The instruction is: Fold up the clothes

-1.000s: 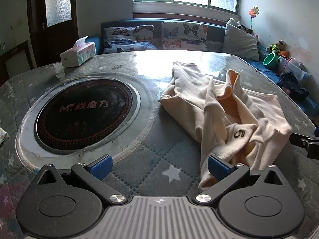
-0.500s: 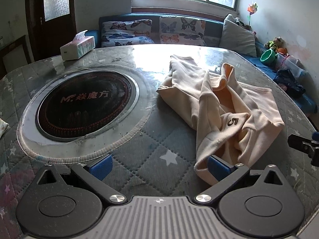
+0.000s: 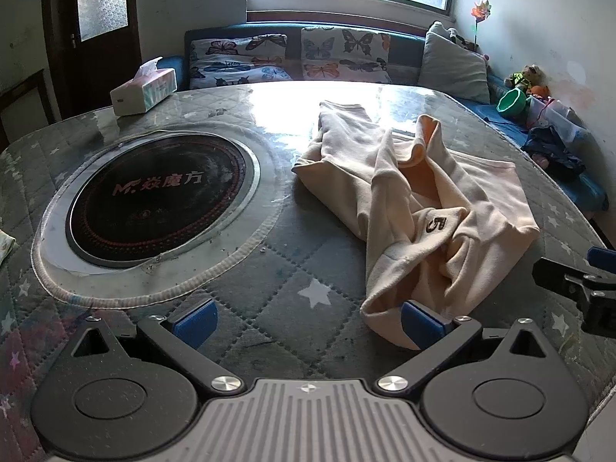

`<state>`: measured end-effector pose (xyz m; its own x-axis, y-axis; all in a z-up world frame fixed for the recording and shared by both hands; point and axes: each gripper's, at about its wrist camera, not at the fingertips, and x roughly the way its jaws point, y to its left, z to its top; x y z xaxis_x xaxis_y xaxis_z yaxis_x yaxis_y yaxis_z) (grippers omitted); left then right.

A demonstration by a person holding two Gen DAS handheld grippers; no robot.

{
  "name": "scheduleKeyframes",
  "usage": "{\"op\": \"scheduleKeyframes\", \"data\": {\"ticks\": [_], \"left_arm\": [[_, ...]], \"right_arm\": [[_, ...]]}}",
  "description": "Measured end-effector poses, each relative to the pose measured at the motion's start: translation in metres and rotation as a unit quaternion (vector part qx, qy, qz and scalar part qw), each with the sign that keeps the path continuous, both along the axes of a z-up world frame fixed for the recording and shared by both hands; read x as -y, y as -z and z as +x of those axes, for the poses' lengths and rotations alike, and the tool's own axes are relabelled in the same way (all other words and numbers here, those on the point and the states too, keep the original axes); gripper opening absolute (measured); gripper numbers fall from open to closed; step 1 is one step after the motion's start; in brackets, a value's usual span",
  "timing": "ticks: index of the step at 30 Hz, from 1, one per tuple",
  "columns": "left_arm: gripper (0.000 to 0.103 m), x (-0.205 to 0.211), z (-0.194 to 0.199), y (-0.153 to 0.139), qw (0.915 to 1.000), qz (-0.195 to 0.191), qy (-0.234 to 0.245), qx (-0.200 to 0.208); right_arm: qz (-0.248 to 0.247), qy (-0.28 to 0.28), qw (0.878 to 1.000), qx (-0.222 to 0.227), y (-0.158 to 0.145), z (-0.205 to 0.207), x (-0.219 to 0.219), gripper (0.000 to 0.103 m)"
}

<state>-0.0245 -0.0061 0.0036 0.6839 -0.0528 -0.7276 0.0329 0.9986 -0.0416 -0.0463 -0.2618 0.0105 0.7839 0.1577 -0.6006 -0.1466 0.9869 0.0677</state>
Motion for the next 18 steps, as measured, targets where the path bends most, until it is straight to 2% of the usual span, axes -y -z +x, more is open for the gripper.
{"op": "scheduleKeyframes", "data": {"ticks": [18], "left_arm": [[0.103, 0.006, 0.012, 0.000, 1.0000, 0.004, 0.007, -0.003]], "right_arm": [[0.002, -0.013, 1.000, 0.004, -0.004, 0.010, -0.008, 0.103]]}}
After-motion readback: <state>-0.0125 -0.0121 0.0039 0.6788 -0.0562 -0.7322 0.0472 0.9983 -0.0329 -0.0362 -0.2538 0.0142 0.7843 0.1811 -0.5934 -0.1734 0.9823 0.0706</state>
